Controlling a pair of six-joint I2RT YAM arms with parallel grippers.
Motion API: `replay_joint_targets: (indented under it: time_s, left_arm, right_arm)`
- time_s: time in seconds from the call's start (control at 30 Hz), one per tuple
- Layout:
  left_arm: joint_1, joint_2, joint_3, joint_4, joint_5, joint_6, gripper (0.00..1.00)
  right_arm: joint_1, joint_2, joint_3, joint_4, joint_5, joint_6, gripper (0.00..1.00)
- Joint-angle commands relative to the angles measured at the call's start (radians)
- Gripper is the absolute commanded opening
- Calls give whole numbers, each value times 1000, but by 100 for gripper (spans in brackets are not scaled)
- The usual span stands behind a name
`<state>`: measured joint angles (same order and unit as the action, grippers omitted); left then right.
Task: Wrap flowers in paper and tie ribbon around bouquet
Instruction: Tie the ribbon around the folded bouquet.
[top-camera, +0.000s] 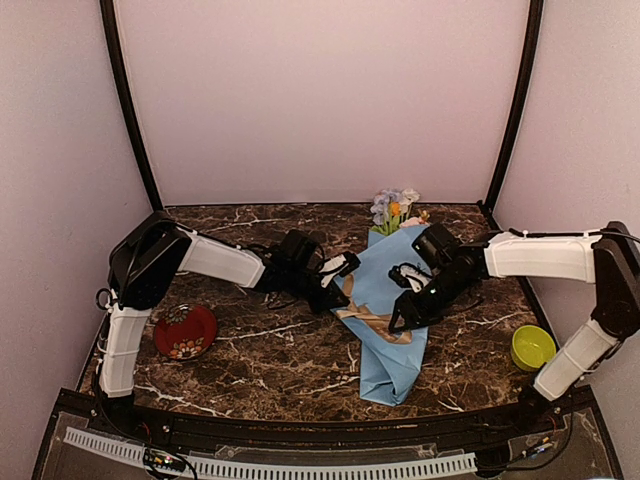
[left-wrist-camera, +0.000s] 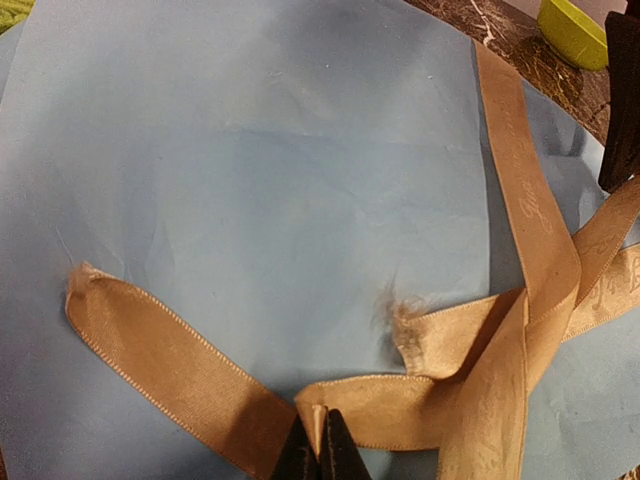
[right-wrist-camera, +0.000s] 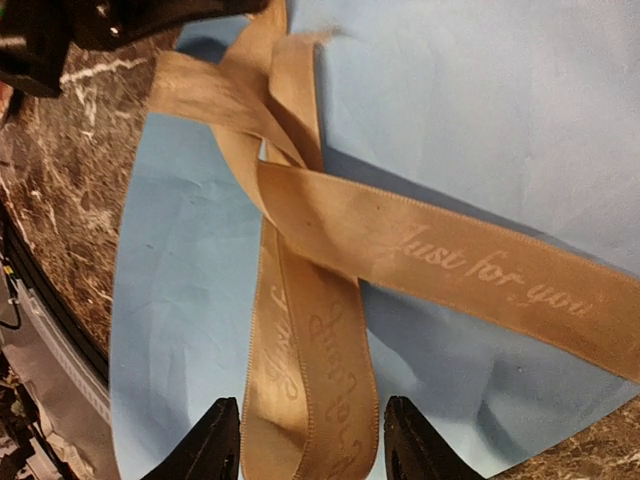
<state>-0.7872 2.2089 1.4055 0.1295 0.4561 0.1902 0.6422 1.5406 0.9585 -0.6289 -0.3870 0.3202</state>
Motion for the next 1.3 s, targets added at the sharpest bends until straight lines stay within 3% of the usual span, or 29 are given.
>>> replay_joint_targets:
  time_s: [0.0,0.1,0.23,0.4,0.53,0.7,0.87,1.27]
  left_arm:
    - [3,-8,20,-22,18,-2,0]
    - [4,-8,20,-21,18,-4,0]
    - [15,-22,12,6,40,-45,0]
    - [57,-98,-61,128,72,-138,0]
    - [59,-197,-124,204,61,-126,0]
    - [60,-231,-142,183,6,-82,0]
    - [60,-226,-112,142,-8,-54,0]
    - [23,-186,-27,84,-19,-61,0]
  right_arm:
    - [42,30,41,-94,83,-38,50]
    - [50,35,44,-110,101,-48,39]
    - [52,44,52,-119,107,-57,0]
    - [28,5,100,-115,234,-55,0]
    - [8,-17,147,-113,310,-86,0]
    - [-53,-34,202,-111,358,-123,0]
    - [-67,-32,263,-11,288,-177,0]
    - [-46,46,354,26,202,-220,0]
